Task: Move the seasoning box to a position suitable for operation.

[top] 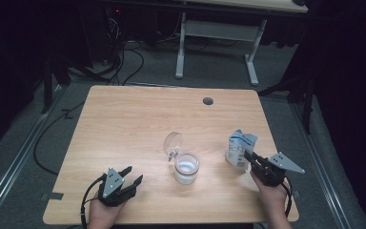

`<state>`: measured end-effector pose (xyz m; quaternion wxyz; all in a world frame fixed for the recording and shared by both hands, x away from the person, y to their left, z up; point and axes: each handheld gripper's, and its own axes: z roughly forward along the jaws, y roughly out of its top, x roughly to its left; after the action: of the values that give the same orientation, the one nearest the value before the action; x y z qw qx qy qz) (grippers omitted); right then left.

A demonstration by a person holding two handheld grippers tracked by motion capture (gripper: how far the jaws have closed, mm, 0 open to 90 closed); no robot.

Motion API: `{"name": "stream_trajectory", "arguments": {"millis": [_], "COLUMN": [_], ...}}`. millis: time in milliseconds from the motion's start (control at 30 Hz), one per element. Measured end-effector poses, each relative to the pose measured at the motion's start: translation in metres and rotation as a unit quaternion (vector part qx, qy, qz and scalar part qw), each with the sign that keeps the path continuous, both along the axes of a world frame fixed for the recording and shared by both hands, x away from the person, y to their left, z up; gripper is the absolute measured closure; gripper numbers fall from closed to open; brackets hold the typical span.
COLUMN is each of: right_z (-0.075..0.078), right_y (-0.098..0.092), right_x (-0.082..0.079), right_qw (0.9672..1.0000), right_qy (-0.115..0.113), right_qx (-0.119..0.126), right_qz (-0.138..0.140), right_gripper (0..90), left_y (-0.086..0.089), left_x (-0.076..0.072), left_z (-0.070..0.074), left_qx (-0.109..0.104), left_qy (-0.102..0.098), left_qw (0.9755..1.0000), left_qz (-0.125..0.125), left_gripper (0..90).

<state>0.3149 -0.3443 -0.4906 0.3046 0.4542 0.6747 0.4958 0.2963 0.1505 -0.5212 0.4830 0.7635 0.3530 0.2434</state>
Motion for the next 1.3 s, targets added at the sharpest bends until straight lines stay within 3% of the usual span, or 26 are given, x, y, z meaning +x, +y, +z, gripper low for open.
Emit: {"name": "stream_trajectory", "arguments": {"millis": [733,1300], "right_z": [-0.002,-0.001], "right_y": [0.009,0.012], "right_x": [0.001,-0.018], "right_qw": [0.9997,0.9991], "right_qy": [0.015,0.018], "right_qx": [-0.017,-0.033], "right_qz": [-0.011,-0.019], "right_gripper": [50.3,46.7], "left_y": [-0.002,-0.013], "left_x": [0.002,0.012], "left_z": [0.0,0.0], "left_qx": [0.005,0.005], "left_qy": [0.004,0.005], "left_qw": [1.0,0.9999], "left_qz": [-0.005,-0.008], "left_gripper": [48.1,49.0]}}
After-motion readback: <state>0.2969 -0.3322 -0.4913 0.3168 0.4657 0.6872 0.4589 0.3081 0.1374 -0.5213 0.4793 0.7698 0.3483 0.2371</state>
